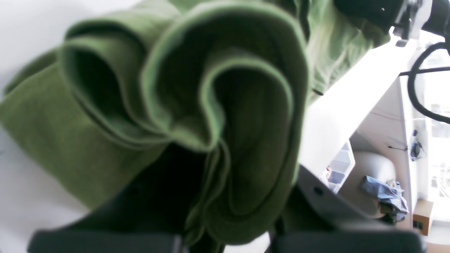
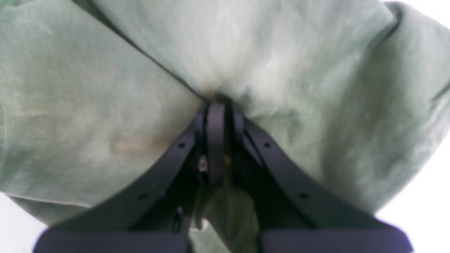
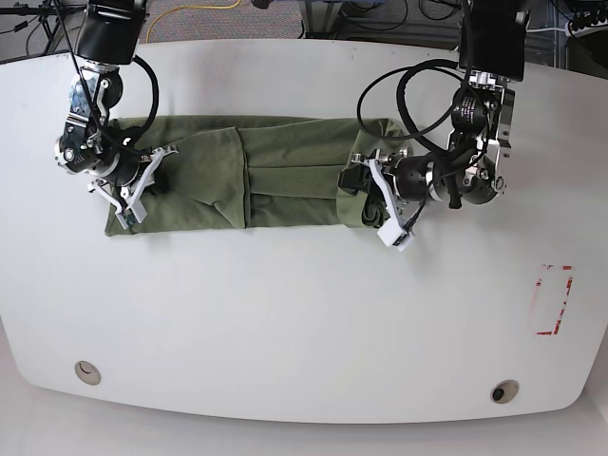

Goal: Fold the T-shirt properly
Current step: 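Fold the held strip end with the left gripper toward the right gripper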

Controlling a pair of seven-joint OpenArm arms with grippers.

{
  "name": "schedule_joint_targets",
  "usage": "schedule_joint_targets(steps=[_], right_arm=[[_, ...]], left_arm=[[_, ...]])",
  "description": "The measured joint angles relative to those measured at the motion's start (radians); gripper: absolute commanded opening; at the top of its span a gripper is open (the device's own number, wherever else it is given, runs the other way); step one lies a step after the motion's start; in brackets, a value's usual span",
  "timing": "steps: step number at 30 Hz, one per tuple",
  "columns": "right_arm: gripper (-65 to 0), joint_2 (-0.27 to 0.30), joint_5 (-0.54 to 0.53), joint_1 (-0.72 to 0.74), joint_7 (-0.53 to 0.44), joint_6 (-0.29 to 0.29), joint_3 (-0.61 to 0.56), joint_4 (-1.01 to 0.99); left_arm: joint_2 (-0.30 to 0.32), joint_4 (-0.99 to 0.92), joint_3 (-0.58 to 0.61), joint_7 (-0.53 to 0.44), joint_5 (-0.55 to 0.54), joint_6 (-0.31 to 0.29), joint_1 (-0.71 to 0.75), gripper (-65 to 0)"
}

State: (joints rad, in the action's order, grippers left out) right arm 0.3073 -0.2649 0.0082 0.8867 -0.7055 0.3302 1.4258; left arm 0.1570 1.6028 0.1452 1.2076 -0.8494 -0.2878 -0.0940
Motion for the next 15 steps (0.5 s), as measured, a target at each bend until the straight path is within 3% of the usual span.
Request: schedule_joint_targets(steps=[15], right_arm=[[-62.0, 0.0, -0.001, 0.0, -0.001, 0.0, 0.0, 0.0]], left_arm=[[-0.029, -0.049, 0.002, 0.0, 0.002, 0.0, -0.038, -60.0]])
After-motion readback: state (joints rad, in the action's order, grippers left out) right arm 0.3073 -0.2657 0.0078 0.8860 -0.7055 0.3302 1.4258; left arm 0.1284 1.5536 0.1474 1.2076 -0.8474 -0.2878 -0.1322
